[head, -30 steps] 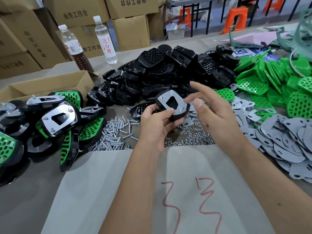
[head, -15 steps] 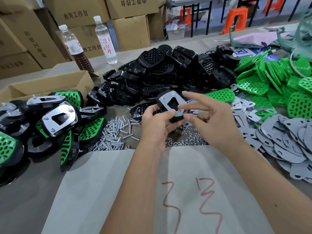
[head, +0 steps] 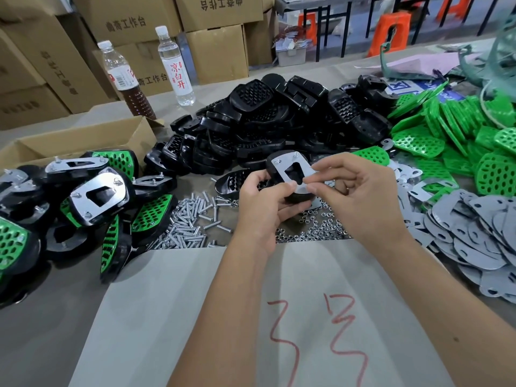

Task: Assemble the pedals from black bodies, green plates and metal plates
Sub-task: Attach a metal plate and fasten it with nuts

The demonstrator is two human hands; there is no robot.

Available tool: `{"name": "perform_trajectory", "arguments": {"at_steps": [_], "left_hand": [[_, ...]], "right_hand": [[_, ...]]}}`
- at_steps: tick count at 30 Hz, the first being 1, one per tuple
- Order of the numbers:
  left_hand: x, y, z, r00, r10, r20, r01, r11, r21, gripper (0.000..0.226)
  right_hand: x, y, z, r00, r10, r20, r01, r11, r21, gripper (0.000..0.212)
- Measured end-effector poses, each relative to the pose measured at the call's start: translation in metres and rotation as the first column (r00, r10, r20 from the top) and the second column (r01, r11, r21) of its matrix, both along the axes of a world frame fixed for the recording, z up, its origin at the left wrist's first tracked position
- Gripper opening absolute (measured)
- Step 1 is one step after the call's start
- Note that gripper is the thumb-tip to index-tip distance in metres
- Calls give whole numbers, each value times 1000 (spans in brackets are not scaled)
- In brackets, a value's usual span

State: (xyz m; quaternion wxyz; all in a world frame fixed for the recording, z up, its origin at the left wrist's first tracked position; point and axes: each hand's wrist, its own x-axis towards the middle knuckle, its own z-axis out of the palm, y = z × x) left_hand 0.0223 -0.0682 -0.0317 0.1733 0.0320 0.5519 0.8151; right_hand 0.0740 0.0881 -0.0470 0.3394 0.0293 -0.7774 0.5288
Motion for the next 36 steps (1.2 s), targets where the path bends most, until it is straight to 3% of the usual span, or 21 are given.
{"name": "perform_trajectory", "arguments": {"at_steps": [7,11,13,19,22,26,31,36], "left_hand": [[4,3,3,994,95,-52,-97,994,-39,36],[8,7,2,957,171,-234,-205,970,-131,36],[11,9,1,925,176,-338,-245,954,-175,38],[15,14,-1,876,164,-453,-293,927,-233,39],[14,13,-1,884,181,-431,-310,917,-252,37],[9,5,0,906,161,-392,-277,926,-258,37],[10,5,4,921,127,-369,-224,946,-233,37],[12,9,1,919,131,-372,-237,937,-256,36]], "right_hand": [[1,-2,3,999,-47,22,46,999,18,25],[1,-5,4,985,-170,-10,169,969,178,17],[-2,-5,3,982,-179,51,165,964,206,18],[-3,-7,3,977,-204,60,167,912,373,28],[-3,-6,7,988,-143,58,103,891,443,20],[2,-3,10,996,-14,85,-21,918,397,14],[3,-3,13,987,-62,148,-14,885,466,27],[4,-5,10,977,-109,186,11,887,462,26]]}}
